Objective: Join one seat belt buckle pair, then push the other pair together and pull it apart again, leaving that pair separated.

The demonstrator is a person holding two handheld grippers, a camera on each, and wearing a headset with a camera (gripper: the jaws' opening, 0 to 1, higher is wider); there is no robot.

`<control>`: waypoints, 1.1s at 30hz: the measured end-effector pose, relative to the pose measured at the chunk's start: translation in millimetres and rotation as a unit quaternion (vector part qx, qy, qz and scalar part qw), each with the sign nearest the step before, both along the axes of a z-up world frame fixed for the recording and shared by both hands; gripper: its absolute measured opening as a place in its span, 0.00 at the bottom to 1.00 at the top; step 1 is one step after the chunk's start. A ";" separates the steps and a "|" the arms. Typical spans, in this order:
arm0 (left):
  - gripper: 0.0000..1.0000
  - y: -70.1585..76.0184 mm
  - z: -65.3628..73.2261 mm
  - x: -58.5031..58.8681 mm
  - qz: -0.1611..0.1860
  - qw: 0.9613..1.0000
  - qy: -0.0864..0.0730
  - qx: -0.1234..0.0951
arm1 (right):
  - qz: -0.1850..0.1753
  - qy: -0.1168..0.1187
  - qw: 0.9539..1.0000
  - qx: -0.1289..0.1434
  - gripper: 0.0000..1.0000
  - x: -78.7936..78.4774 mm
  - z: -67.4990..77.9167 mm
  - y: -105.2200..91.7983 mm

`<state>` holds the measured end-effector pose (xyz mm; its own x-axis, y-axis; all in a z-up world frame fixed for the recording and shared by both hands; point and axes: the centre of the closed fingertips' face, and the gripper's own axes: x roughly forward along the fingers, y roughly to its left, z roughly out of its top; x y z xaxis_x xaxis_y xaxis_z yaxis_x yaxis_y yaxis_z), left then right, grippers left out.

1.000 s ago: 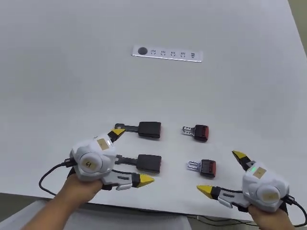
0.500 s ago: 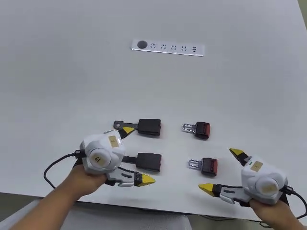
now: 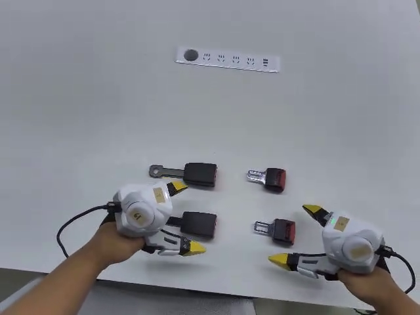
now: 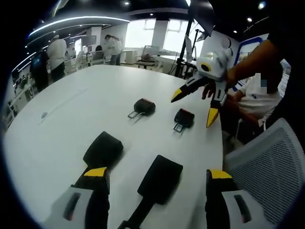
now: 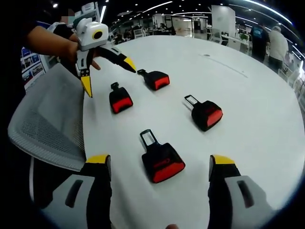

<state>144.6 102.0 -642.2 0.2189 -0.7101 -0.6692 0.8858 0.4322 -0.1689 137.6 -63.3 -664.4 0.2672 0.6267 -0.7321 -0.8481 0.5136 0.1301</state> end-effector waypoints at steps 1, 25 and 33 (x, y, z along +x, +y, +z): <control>0.83 -1.3 -3.1 -1.4 -0.004 1.000 0.003 0.001 | 0.005 0.001 1.000 -0.003 0.83 0.4 -3.0 -2.5; 0.63 -9.9 -34.3 -10.1 -0.050 0.998 0.020 0.019 | 0.067 0.020 0.997 -0.010 0.63 -2.6 -13.7 -1.1; 0.54 -4.5 -39.0 -10.5 -0.064 0.998 0.008 0.022 | 0.087 0.017 0.996 -0.015 0.56 -8.1 -10.7 -1.4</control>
